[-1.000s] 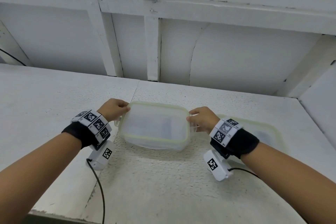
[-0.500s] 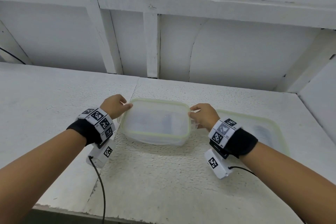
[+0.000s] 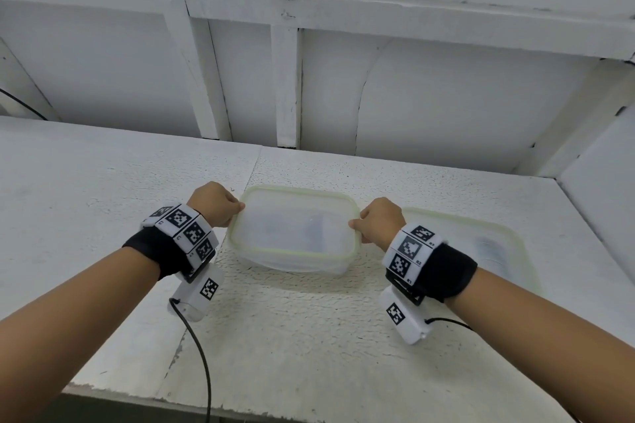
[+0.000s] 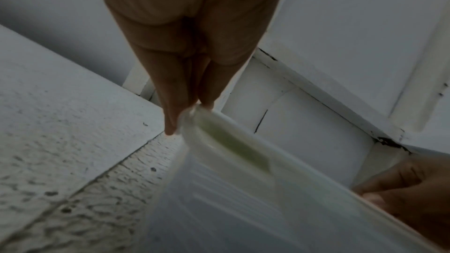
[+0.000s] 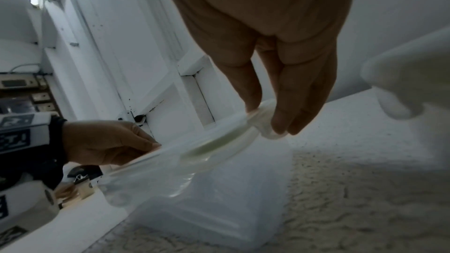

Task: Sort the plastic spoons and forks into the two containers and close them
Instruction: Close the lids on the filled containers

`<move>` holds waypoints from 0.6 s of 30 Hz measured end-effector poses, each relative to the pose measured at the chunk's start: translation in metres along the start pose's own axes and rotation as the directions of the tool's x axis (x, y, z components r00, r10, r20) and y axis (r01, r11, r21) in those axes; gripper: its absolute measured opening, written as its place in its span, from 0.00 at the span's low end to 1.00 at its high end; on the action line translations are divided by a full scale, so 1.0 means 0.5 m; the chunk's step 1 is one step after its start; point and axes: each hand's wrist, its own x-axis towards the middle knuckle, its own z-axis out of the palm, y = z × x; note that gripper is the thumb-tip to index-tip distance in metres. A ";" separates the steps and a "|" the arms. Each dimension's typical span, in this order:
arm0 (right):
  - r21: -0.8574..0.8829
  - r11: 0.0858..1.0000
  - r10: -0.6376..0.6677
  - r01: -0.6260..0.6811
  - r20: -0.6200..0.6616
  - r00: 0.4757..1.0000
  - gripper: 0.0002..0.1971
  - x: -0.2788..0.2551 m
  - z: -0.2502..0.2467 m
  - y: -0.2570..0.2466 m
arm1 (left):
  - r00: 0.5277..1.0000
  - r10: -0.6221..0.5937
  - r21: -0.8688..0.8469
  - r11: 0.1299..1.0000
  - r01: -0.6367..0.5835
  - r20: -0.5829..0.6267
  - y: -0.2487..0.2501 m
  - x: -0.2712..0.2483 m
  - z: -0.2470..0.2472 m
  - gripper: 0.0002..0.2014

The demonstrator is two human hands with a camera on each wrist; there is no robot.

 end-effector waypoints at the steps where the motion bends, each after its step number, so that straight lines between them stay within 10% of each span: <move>1: 0.039 0.999 0.015 -0.014 -0.015 1.000 0.11 0.002 0.002 0.002 | 1.000 -0.007 -0.033 0.999 0.007 0.005 -0.001 0.000 0.002 0.11; 13: 0.130 0.987 0.083 -0.093 0.079 0.993 0.12 0.007 0.000 0.000 | 0.998 0.042 0.085 0.995 -0.046 0.052 -0.003 -0.004 0.002 0.14; 18: -0.319 0.938 -0.060 0.139 0.245 0.968 0.33 -0.003 -0.035 -0.079 | 0.876 0.462 0.349 0.805 -0.481 0.141 0.016 -0.056 0.009 0.28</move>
